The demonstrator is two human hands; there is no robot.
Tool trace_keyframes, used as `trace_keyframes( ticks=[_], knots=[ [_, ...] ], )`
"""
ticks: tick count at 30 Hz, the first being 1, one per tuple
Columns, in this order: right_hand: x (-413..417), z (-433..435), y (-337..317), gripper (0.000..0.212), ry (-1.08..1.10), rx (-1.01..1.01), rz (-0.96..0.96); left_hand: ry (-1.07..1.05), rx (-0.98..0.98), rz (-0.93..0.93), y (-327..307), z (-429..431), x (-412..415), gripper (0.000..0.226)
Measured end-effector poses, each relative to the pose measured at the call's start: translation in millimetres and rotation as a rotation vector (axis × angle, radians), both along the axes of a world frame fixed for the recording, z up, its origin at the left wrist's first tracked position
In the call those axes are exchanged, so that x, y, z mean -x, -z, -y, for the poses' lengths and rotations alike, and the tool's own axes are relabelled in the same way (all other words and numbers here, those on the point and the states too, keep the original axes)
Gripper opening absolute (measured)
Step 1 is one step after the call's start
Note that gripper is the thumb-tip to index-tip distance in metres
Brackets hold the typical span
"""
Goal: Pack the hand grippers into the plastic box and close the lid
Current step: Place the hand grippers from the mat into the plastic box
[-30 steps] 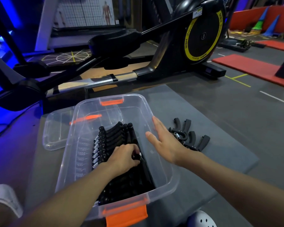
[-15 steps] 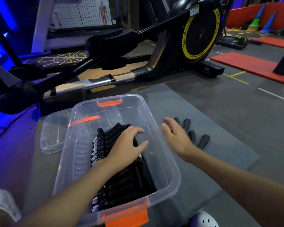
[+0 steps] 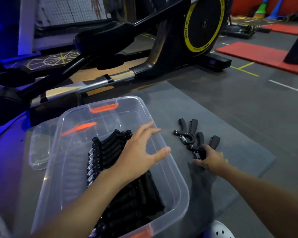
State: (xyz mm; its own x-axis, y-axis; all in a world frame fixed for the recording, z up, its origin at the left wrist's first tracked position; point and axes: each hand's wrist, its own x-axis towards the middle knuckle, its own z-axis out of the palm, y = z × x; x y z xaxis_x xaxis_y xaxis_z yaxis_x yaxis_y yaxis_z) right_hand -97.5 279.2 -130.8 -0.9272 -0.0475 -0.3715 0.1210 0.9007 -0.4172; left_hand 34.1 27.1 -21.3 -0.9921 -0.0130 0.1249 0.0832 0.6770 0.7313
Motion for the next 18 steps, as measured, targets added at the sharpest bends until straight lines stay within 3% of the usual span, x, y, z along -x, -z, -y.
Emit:
trace_keyframes(
  ticks=[5,11,18],
  knots=[
    [9.2,-3.4,11.0,0.068,-0.073,-0.011,-0.106,-0.002,-0.040,-0.008,2.0,-1.2,-1.7,0.071],
    [0.7,-5.7,8.0,0.055,-0.079,0.051,-0.178,-0.006,0.005,0.024,-0.1,0.1,0.0,0.073],
    [-9.7,-2.3,-65.8,0.047,-0.150,0.157,-0.344,0.010,0.200,0.026,-26.3,4.6,2.6,0.054]
  ],
)
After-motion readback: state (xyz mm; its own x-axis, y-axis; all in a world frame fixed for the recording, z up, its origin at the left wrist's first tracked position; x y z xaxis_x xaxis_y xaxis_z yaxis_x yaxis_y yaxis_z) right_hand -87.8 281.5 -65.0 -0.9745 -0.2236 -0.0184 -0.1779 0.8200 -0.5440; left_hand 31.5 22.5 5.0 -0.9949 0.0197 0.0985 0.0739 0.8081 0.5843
